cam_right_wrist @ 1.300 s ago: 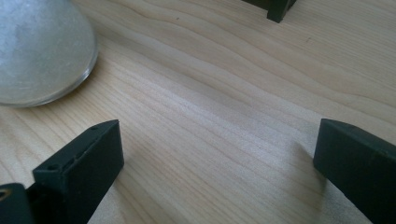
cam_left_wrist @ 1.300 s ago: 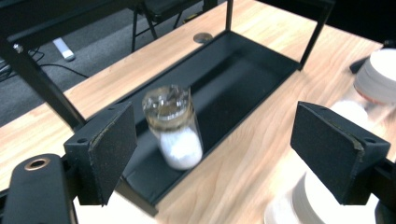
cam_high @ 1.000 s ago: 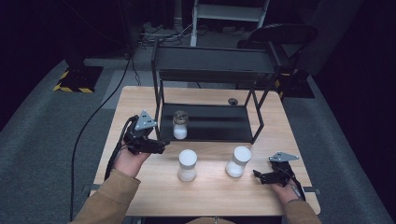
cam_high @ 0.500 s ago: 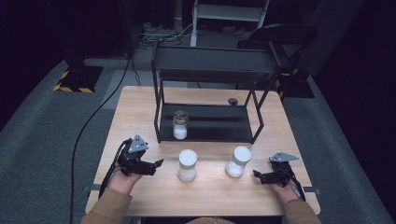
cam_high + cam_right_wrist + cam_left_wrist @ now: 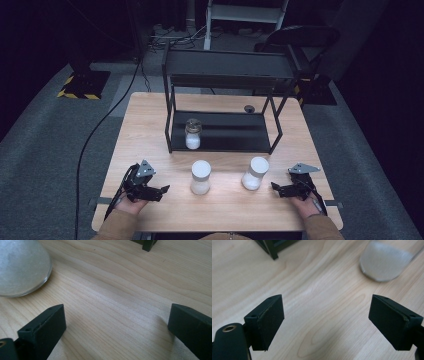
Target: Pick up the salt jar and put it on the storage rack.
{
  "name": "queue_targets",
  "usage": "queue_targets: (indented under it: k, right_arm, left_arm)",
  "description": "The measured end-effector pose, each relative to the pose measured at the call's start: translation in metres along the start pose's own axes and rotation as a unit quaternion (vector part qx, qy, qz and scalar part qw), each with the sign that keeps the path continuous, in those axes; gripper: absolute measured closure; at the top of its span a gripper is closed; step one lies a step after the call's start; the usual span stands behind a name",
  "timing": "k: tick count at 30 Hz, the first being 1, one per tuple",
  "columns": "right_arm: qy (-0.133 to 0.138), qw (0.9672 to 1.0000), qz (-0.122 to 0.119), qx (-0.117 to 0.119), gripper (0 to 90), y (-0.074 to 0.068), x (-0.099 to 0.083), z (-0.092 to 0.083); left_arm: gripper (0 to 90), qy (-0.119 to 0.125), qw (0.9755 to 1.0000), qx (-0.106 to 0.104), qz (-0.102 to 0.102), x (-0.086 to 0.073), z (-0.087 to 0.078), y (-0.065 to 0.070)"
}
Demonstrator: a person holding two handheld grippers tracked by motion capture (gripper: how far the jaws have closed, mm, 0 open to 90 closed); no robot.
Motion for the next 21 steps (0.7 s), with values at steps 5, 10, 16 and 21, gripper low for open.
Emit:
queue_targets:
  k: [5,10,16,21]
  right_arm:
    - [0.0,1.0,0.0,0.0,1.3,0.0,0.0,0.0]
    - [0.0,1.0,0.0,0.0,1.3,0.0,0.0,0.0]
    - [0.0,1.0,-0.001,0.001,1.3,0.0,0.0,0.0]
    - [0.0,1.0,-0.001,0.001,1.3,0.0,0.0,0.0]
  left_arm:
    - [12.3,-0.022,0.9997,0.0,-0.005,-0.007,0.01,-0.003]
    - [12.0,-0.042,0.9991,-0.001,-0.01,-0.011,0.016,-0.006]
    - [9.1,-0.051,0.9986,0.006,-0.017,-0.015,0.018,-0.007]
    - [7.7,-0.048,0.9987,0.014,-0.01,-0.018,0.019,-0.005]
Point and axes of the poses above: each handheld gripper's, and its own axes: z roughly forward along the jaws, x roughly out of its top, y roughly to its right, the point moved 7 cm from there along z, roughly forward along the jaws, and after that the axes turned 3 degrees about x, right-handed, at the moved point
